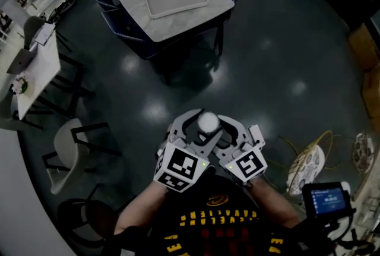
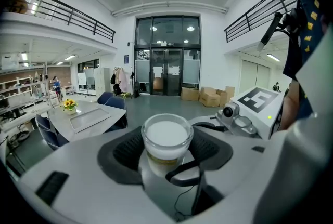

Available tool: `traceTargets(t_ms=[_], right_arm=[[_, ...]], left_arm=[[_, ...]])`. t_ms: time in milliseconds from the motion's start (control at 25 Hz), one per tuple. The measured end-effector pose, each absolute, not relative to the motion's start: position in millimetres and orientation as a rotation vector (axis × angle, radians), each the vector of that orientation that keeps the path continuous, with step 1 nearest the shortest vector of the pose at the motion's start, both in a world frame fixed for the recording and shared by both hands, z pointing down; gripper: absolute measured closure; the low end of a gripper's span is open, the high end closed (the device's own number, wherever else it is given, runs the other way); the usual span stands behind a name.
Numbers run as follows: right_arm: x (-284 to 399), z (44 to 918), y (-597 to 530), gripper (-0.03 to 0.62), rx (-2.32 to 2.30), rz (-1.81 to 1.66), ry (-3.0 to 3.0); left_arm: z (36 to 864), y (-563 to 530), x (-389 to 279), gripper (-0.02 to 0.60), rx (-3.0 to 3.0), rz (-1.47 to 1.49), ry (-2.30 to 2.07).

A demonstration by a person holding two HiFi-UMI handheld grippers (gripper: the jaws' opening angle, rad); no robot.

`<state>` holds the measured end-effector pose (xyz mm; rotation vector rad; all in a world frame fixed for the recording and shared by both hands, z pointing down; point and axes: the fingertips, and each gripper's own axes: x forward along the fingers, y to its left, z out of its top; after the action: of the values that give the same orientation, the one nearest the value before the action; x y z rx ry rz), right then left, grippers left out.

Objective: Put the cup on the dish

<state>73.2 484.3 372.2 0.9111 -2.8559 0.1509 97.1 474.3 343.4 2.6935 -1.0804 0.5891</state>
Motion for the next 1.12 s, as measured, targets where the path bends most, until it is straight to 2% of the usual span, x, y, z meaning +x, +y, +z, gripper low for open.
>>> traceTargets(t_ms=[560,1120], right_arm=[[10,370,412,0.349,0.946,0.166,-2.845],[-81,374,358,0.35,0.903,0.139,-2.796]], left_arm=[[347,406,37,0.313,2.709,0.565,-1.033],[347,350,-55,0.313,2.722,0.498,-1.06]])
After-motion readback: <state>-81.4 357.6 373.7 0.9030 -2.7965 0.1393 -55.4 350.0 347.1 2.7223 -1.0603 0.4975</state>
